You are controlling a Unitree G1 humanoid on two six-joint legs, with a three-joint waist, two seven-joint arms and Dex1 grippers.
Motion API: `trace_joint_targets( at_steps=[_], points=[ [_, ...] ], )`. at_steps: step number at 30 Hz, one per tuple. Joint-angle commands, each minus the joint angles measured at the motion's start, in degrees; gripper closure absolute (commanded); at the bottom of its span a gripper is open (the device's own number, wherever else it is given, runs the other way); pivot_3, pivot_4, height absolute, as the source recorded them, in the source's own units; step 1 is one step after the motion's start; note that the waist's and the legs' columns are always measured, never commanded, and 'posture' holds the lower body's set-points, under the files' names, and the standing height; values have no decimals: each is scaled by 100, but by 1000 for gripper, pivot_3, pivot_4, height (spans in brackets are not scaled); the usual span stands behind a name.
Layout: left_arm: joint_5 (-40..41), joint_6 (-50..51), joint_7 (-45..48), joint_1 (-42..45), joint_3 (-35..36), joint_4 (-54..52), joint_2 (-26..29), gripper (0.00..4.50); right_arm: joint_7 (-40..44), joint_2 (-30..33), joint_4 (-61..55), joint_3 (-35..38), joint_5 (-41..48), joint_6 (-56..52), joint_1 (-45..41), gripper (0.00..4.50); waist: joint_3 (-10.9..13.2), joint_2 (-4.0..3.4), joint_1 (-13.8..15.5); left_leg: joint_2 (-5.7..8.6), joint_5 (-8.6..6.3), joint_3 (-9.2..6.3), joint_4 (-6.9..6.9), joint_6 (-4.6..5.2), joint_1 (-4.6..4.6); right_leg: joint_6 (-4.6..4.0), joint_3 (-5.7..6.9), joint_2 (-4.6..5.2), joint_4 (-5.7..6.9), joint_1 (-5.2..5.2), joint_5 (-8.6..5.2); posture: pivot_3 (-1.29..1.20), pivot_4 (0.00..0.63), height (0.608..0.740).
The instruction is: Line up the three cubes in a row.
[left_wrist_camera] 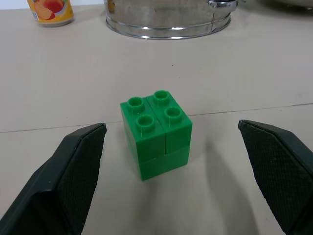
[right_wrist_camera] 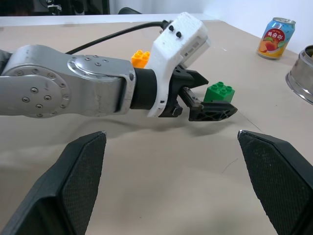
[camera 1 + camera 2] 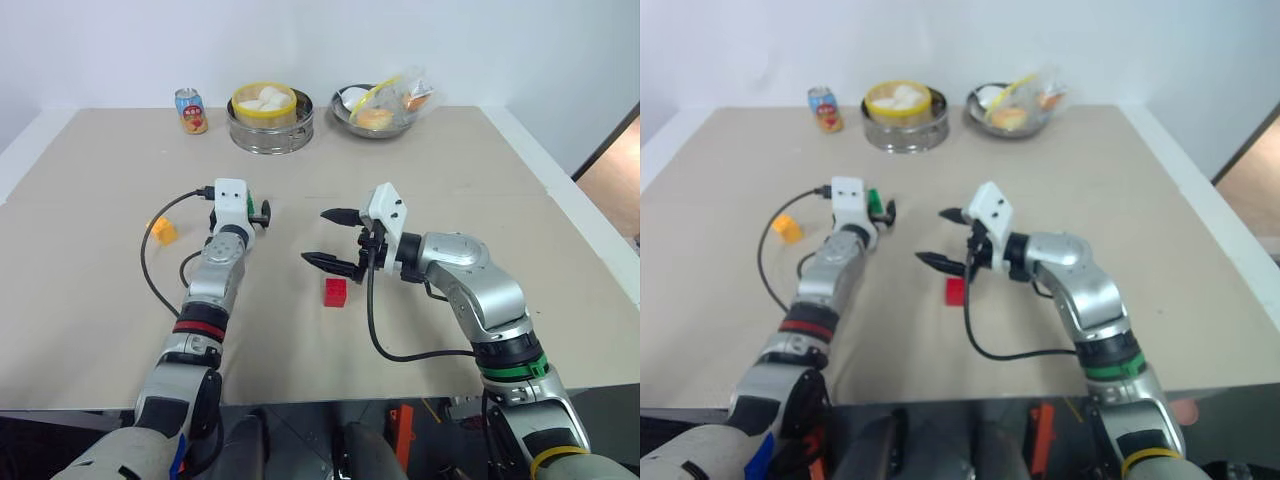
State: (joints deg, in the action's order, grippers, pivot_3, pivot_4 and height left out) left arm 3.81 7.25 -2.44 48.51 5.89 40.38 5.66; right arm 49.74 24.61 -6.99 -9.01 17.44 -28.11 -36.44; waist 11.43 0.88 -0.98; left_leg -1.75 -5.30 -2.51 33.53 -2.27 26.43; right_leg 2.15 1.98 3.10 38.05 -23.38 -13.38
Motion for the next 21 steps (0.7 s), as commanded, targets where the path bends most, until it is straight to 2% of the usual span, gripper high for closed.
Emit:
trace_joint_targets(
  at_steps=[1, 8, 10, 11, 15, 17, 21],
  points=[
    [-49, -328, -69, 341, 63, 294, 36, 0, -48, 44, -129, 119, 25, 60, -80, 48, 0, 0, 0, 0, 0, 0, 0, 0, 0, 0, 0, 0, 0, 0, 0, 0, 150, 740],
    [-70, -707, -160, 656, 131, 999, 55, 0, -79, 50, -103, 140, 3, 109, -47, 48, 1, 1, -1, 1, 0, 1, 0, 0, 0, 3, 0, 1, 0, 0, 1, 0, 150, 740],
    [-73, -805, -200, 700, 148, 1112, 50, 926, -84, 46, -95, 138, -2, 121, -47, 0, 1, 1, -1, 1, 0, 0, 0, 0, 0, 4, 0, 1, 0, 0, 1, 0, 150, 740],
    [-74, -834, -207, 719, 155, 1155, 50, 1102, -84, 46, -88, 136, -7, 130, -49, 0, 1, 1, -1, 1, 0, 1, 0, 0, 0, 4, 0, 1, 0, 0, 1, 0, 150, 740],
    [-63, -892, -232, 784, 198, 1324, 83, 2620, -83, 49, -52, 136, -19, 167, -61, 0, 1, 1, -1, 1, 0, 1, 0, 0, 0, 5, 0, 1, 0, 0, 2, 0, 150, 740],
    [-69, -927, -244, 796, 215, 1367, 121, 3162, -81, 50, -44, 138, -20, 180, -63, 0, 1, 1, -1, 1, 0, 1, 0, 0, 0, 6, 0, 1, 0, 0, 2, 0, 150, 740],
    [-52, -948, -178, 804, 252, 1395, 227, 3216, -45, 57, -26, 138, -7, 192, -66, 0, 1, 1, -1, 1, 0, 0, 0, 0, 0, 7, 0, 1, 0, 0, 3, 0, 150, 740]
  ],
)
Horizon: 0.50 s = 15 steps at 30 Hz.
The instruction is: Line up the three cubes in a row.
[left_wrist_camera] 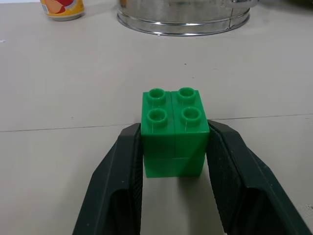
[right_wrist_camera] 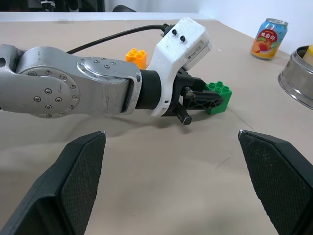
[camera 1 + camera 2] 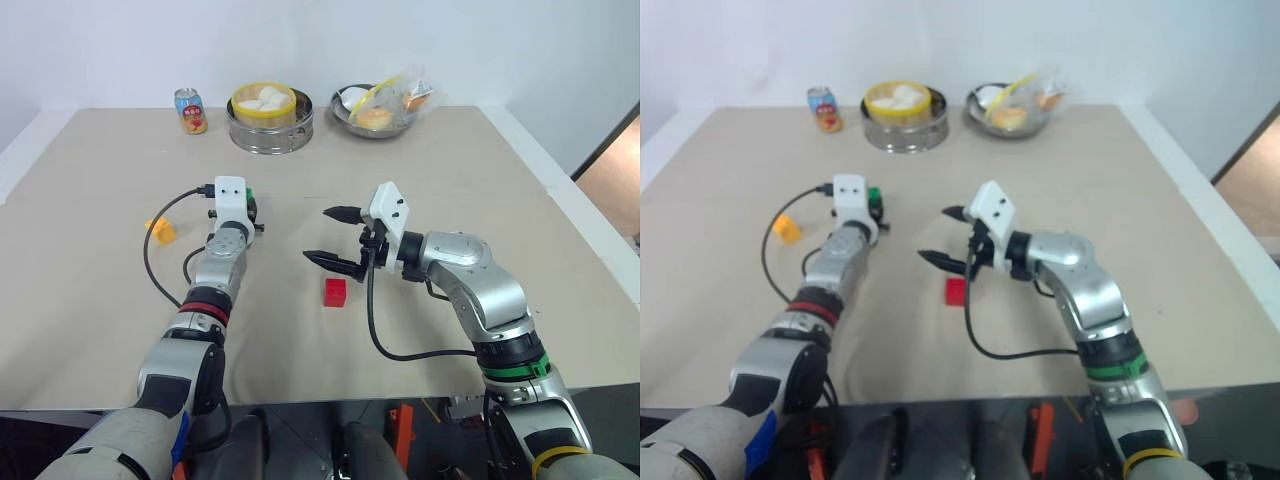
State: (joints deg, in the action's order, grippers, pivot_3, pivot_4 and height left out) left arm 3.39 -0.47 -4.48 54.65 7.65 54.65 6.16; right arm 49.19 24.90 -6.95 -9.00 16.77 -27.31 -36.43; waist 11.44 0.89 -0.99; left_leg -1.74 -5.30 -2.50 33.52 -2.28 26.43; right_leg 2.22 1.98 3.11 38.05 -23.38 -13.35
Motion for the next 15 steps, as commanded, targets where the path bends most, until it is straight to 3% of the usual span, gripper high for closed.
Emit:
trace_joint_targets(
  at_steps=[1, 7, 15],
  points=[
    [-2, -190, 68, 176, 77, -40, 220, 3216, 26, 32, -26, 134, 64, 116, -66, 0, 0, 0, -1, 0, 0, 0, 0, 0, 0, 0, 0, 0, 0, 0, 0, 0, 150, 740],
    [82, -185, 512, -17, 38, -340, 404, 3216, 67, 59, -8, 133, 63, 113, -57, 0, 0, 0, -2, 0, 0, 0, 0, 0, 0, 1, 0, 0, 0, 0, 0, 0, 150, 740],
    [281, 42, 1963, -944, -195, -1874, 824, 3216, -818, -106, -53, 955, 728, -1363, -274, 0, 0, 0, -7, -3, 3, 1, -3, -5, 0, -4, 0, 0, 2, -2, 4, 0, 150, 740]
  ],
)
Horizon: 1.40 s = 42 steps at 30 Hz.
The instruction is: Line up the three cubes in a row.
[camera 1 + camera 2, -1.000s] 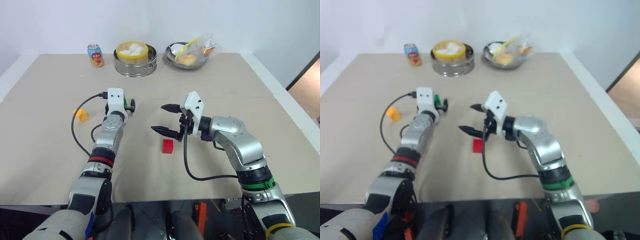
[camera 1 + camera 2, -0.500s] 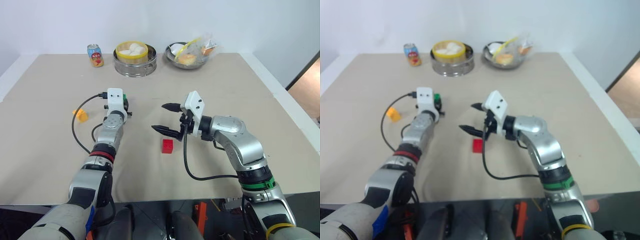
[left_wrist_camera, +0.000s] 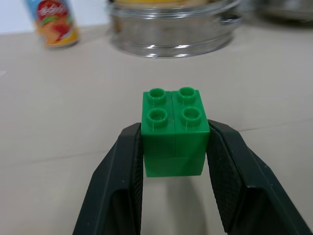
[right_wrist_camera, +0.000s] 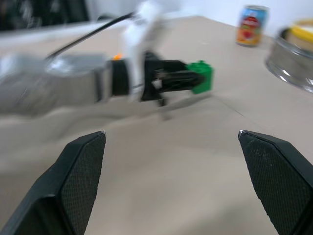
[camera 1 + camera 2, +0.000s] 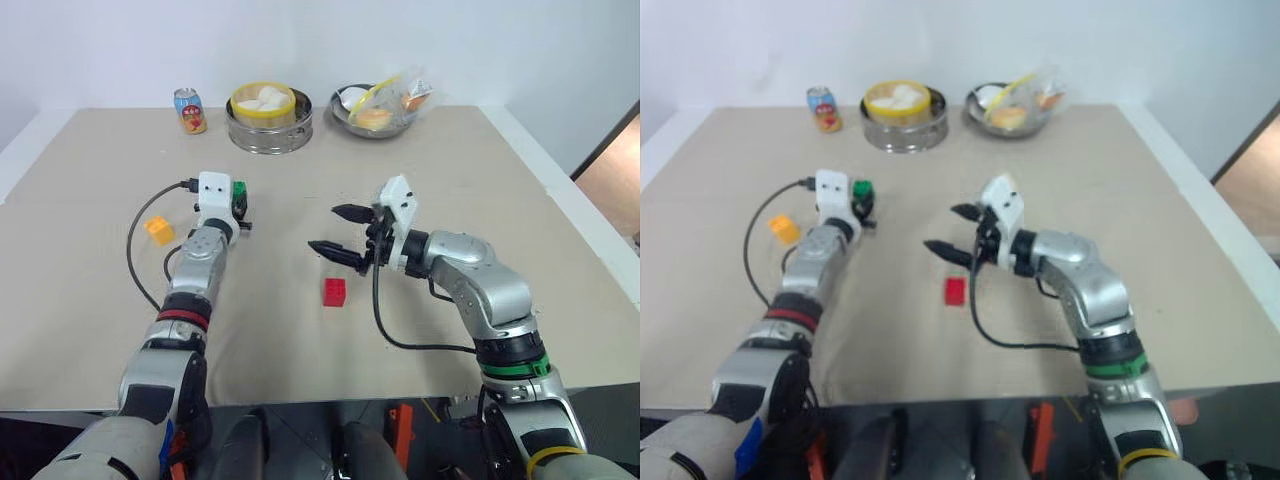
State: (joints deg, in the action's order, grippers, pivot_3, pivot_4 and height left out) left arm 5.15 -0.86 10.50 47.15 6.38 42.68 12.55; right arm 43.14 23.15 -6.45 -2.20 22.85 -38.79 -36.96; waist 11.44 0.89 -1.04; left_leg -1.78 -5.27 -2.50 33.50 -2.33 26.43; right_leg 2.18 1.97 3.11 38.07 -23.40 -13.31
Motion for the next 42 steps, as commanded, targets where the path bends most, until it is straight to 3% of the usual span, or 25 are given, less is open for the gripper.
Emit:
trace_joint_targets(
  at_steps=[1, 5, 8, 14, 21, 28, 42],
  points=[
    [116, 168, 575, -296, -83, -832, 238, 3216, -185, 124, -108, 253, 92, -180, -225, 0, 0, 0, -2, 0, 0, 0, 0, 0, 0, 0, 0, 0, 0, 0, 0, 0, 150, 740],
    [414, 428, 1343, -707, -118, -1550, 448, 3216, -97, 277, -140, 141, -17, 50, -176, 0, 0, 0, -6, 0, 0, -1, 0, 0, 0, -4, 0, 0, 0, 0, -2, 0, 150, 740],
    [1068, 971, 2300, -1043, -83, -2335, 648, 3216, 166, 483, -271, -93, -158, 337, -48, 0, 0, 0, -13, 0, 0, 1, 0, 0, 0, -5, -1, 2, -1, 0, -3, 0, 150, 740],
    [1912, 1457, 4539, -1936, -263, -3629, 1699, 3216, 747, 847, -720, -308, 27, 416, 252, 0, 0, -1, -25, -4, -1, 1, -6, 0, 0, -27, -1, 0, -1, -4, -17, 0, 150, 740],
    [1759, 793, 6458, -2124, -608, -3128, 2612, 3216, 984, 965, -727, -365, 69, 415, 284, 0, 0, -1, -23, -11, -1, 4, -2, -1, -2, -66, 9, 6, -1, -4, -28, 0, 150, 740],
    [1525, -21, 7299, -1655, -898, -2301, 2474, 3216, 1082, 1040, -963, -410, 175, 226, 317, 0, 0, 0, -7, -13, -2, 34, -2, -1, 6, -68, 13, 29, -6, -12, -27, 0, 150, 740],
    [1296, -407, 7319, -1209, -1116, -1900, 1864, 3216, 1491, 1310, -1212, -460, 455, 93, 429, 0, 0, 0, -8, -34, -4, 52, 0, 9, 6, -62, 8, 8, -6, -16, -29, 0, 150, 740]
  ],
)
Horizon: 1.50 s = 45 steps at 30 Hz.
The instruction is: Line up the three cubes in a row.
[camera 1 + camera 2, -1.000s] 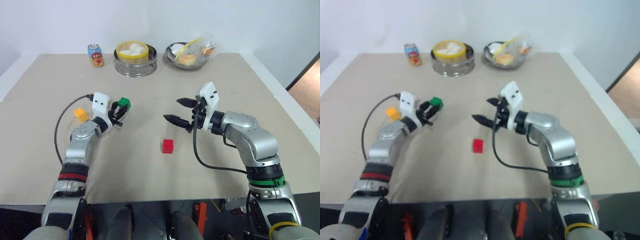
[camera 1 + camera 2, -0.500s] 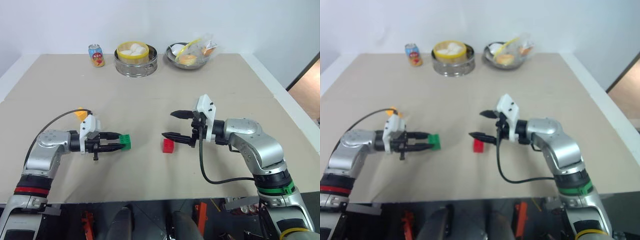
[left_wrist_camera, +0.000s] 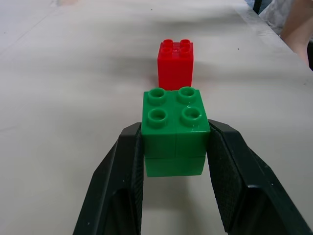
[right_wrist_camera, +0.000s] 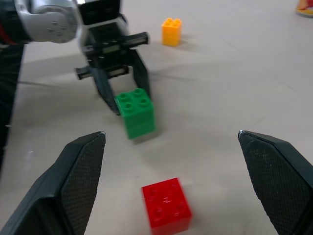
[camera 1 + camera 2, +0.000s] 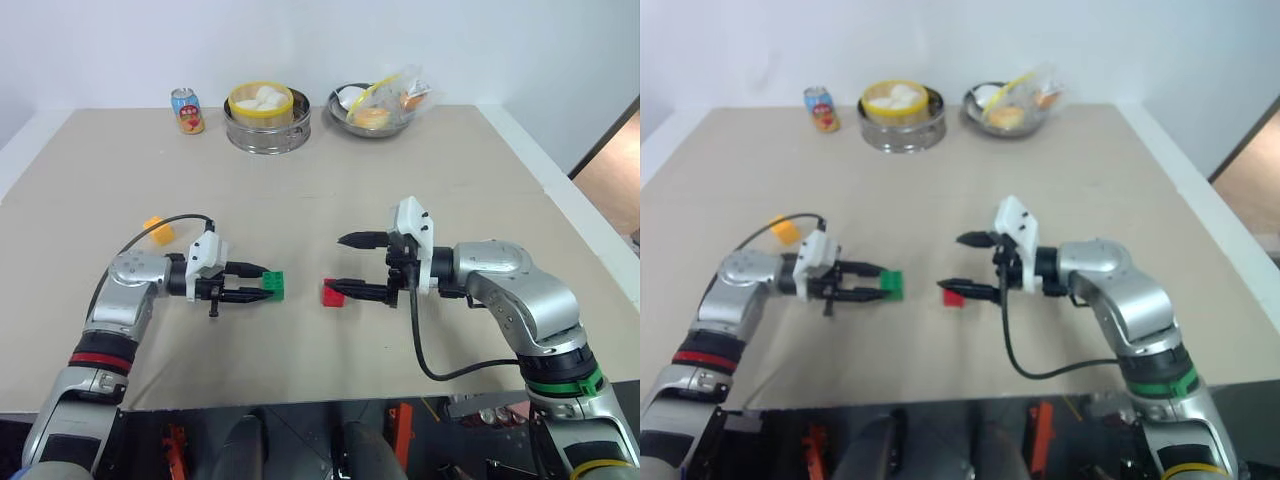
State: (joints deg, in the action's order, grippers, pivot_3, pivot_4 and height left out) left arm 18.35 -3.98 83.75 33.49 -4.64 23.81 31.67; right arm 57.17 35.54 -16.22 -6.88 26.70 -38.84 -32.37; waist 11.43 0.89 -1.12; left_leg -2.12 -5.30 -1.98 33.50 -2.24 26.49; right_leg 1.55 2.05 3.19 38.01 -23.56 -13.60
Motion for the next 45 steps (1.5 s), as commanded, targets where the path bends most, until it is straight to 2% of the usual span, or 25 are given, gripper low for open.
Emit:
trace_joint_targets(
  at_steps=[1, 28, 30, 36, 37, 40, 45],
  points=[
    [-38, -92, -12, 174, -20, 1, -73, 3216, 107, 72, -234, -7, 57, 128, -22, 0, 0, 0, 0, 0, 0, 0, 1, 0, 0, 0, 0, 0, 0, 1, 0, 0, 150, 740],
    [-353, -207, 229, 441, -218, 473, -104, 3216, 213, 56, -204, -169, -133, 601, 75, 0, 0, 0, -1, 1, 0, 5, 4, 0, 0, 1, -4, 1, 0, 1, 1, 0, 150, 740],
    [-367, -206, 225, 474, -204, 492, -108, 2171, 212, 57, -198, -171, -144, 616, 77, 0, 0, 0, 0, 1, 0, 4, 4, 0, 0, 1, -4, 1, 0, 1, 1, 0, 150, 740],
    [-372, -238, 194, 525, -138, 431, -27, 178, 214, 42, -177, -176, -173, 636, 68, 0, 0, 0, 0, 1, 0, 5, 5, 0, 0, 2, -4, 0, 0, 1, 1, 0, 150, 740],
    [-344, -184, 196, 509, -110, 340, 26, 54, 213, 38, -176, -176, -178, 639, 67, 0, 0, 0, 0, 0, 0, 4, 5, 0, 0, 2, -4, 0, 0, 1, 1, 0, 150, 740],
    [-142, 248, 179, 391, 28, -107, 255, 54, 209, 25, -179, -165, -182, 640, 67, 0, 0, 1, -3, -1, 0, 4, 5, 0, 0, 2, -4, -2, 1, 1, 2, 0, 150, 740],
    [437, 1685, -313, 4, 566, -1118, 802, 54, 169, -8, -196, -90, -122, 606, 77, 0, 0, 1, -17, -7, 0, 5, 4, 0, -1, 1, -4, -3, 1, -1, 1, 0, 150, 740]
  ],
)
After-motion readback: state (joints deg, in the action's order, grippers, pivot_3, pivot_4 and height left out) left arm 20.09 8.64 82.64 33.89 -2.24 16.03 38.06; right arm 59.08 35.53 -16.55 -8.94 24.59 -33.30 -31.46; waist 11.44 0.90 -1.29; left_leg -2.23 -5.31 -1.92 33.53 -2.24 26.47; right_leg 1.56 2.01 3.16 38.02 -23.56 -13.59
